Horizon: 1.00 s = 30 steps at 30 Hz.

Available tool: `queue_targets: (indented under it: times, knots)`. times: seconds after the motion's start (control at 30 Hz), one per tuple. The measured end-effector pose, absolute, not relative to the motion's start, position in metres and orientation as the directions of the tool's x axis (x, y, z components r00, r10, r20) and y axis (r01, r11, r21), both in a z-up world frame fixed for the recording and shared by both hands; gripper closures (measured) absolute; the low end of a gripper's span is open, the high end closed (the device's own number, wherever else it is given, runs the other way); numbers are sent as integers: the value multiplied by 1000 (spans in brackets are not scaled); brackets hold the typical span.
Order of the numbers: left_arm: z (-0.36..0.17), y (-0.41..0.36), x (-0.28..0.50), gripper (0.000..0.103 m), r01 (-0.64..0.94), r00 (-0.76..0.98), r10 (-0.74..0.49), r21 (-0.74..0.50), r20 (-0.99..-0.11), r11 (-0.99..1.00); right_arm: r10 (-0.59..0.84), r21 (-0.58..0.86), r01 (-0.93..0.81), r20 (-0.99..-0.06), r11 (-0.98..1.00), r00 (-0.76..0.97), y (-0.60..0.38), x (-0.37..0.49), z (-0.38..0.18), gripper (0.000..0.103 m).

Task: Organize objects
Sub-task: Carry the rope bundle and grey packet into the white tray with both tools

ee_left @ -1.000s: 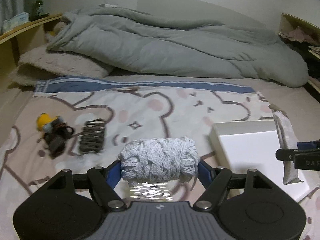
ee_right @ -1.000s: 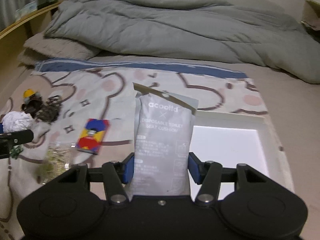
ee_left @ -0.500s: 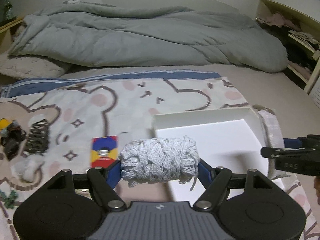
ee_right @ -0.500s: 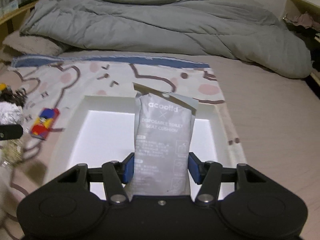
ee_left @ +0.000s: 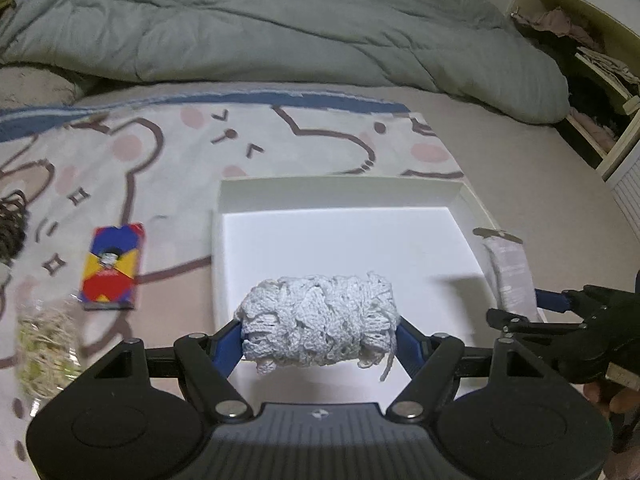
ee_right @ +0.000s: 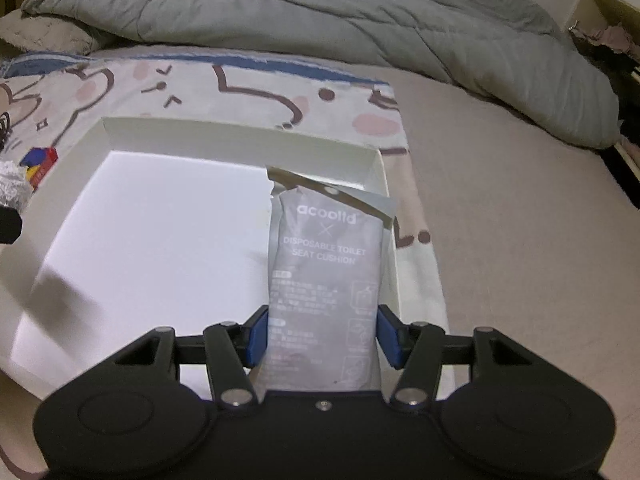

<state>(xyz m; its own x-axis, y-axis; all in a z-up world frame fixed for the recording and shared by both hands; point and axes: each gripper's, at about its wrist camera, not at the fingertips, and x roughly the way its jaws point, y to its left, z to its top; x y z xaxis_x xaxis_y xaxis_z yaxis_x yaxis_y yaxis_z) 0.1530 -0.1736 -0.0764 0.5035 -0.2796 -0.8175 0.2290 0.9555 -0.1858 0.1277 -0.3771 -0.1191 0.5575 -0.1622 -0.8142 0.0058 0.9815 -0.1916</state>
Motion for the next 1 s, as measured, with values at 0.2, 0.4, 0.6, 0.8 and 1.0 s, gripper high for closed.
queue_targets:
  times: [0.2,0.4,0.6,0.8,1.0]
  knots:
    - [-94,-189,153,27,203,443,-281,-210,-851,956,-135,-181,-35,-836,983,532,-380,125,-133,45]
    - [-115,-195,150,27,185,360,-265,-210,-894,960,-143,-174,-20,-865,984,481,-381,122,-139,36]
    - [-135,-194,149,27,137,270,-246,-216,-931,967,-116,-95,68,-864,993,491,-386,112,-119,33]
    - [-141,-200,145,24,141,231,-255,-227,-939,964,-107,-76,83,-869,994,482,-383,108,-112,33]
    - [-141,-201,142,16,143,214,-245,-218,-946,965,-95,-47,111,-873,993,479,-387,105,-108,33]
